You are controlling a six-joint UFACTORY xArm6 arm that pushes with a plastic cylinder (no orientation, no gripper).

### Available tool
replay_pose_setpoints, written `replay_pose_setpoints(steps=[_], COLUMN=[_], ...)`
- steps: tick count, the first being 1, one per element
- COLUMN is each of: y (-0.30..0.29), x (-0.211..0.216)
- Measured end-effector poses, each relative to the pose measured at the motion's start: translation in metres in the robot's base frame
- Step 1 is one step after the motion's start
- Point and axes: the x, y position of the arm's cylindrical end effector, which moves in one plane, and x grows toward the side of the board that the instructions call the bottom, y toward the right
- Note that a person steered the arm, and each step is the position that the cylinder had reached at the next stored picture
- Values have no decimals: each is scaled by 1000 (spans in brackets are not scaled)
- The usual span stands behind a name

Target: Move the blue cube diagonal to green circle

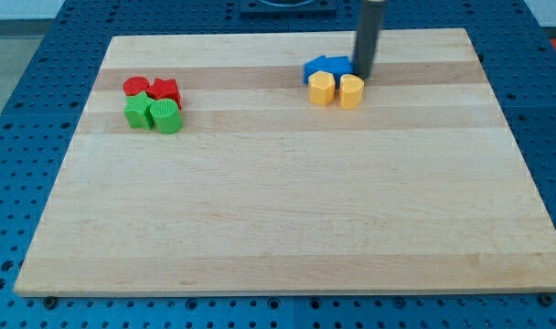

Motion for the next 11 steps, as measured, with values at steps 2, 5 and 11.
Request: replay_pose_setpoints(steps=[2,5,11], y=[-34,-85,-105], x=[13,-24,154])
